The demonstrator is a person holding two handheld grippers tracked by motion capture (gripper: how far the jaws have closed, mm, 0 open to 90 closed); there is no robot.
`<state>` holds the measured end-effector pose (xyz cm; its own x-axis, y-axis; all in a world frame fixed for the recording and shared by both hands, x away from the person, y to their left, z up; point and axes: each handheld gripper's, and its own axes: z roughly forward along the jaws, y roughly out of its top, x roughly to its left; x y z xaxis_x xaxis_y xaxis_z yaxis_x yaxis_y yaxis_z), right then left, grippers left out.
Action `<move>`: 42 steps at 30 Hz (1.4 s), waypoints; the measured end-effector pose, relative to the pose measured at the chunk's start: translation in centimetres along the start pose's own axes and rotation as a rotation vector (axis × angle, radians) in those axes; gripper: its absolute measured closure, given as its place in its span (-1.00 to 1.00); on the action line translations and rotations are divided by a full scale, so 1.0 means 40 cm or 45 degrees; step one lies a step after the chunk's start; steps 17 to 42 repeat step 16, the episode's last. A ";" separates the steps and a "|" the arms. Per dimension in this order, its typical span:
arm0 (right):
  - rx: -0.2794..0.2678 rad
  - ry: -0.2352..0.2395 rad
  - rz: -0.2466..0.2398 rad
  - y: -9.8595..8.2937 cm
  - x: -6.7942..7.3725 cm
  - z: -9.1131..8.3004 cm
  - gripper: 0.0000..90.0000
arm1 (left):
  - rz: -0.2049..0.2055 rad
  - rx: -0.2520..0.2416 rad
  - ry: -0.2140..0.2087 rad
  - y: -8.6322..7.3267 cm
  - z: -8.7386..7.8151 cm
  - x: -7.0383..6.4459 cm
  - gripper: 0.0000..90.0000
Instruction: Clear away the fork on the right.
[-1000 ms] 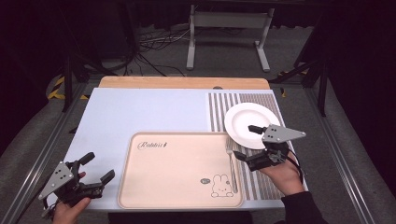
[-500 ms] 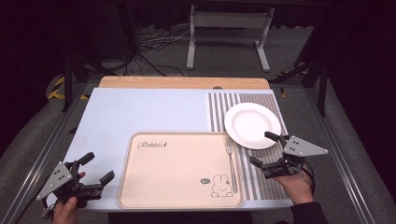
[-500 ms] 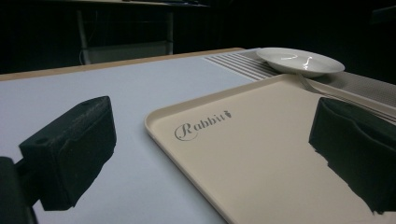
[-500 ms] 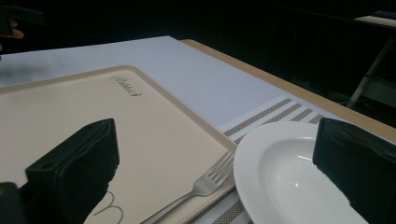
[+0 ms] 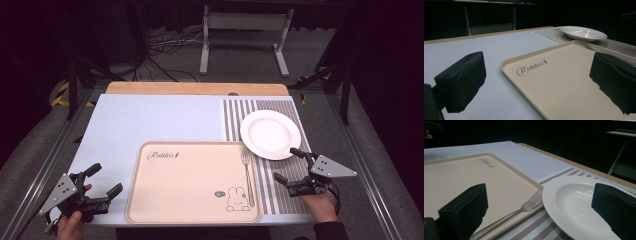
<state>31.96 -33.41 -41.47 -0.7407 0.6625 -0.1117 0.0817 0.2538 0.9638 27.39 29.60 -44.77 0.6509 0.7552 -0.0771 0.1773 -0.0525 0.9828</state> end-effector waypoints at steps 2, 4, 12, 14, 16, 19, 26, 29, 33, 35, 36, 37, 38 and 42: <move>-0.015 0.004 -0.008 -0.010 -0.002 -0.003 -0.99 | 0.003 0.001 -0.004 0.001 -0.002 0.000 -0.97; -0.015 0.015 0.008 -0.023 -0.004 -0.002 -0.98 | -0.001 -0.008 0.000 0.000 -0.002 0.001 -0.97; 0.049 -0.003 0.102 -0.059 -0.002 0.019 -0.98 | 0.003 -0.006 -0.003 0.001 -0.003 0.002 -0.97; 0.053 -0.008 0.107 -0.061 -0.001 0.021 -0.98 | 0.002 -0.005 -0.002 0.002 -0.003 0.002 -0.97; 0.044 -0.022 0.117 -0.061 -0.002 0.021 -0.98 | 0.002 -0.005 -0.001 0.002 -0.004 0.002 -0.97; 0.044 -0.022 0.117 -0.061 -0.002 0.021 -0.98 | 0.002 -0.005 -0.001 0.002 -0.004 0.002 -0.97; 0.044 -0.022 0.117 -0.061 -0.002 0.021 -0.98 | 0.002 -0.005 -0.001 0.002 -0.004 0.002 -0.97; 0.044 -0.022 0.117 -0.061 -0.002 0.021 -0.98 | 0.002 -0.005 -0.001 0.002 -0.004 0.002 -0.97; 0.044 -0.022 0.117 -0.061 -0.002 0.021 -0.98 | 0.002 -0.005 -0.001 0.002 -0.004 0.002 -0.97; 0.044 -0.022 0.117 -0.061 -0.002 0.021 -0.98 | 0.002 -0.005 -0.001 0.002 -0.004 0.002 -0.97; 0.044 -0.022 0.117 -0.061 -0.002 0.021 -0.98 | 0.002 -0.005 -0.001 0.002 -0.004 0.002 -0.97; 0.044 -0.022 0.117 -0.061 -0.002 0.021 -0.98 | 0.002 -0.005 -0.001 0.002 -0.004 0.002 -0.97; 0.044 -0.022 0.117 -0.061 -0.002 0.021 -0.98 | 0.002 -0.005 -0.001 0.002 -0.004 0.002 -0.97; 0.044 -0.022 0.117 -0.061 -0.002 0.021 -0.98 | 0.002 -0.005 -0.001 0.002 -0.004 0.002 -0.97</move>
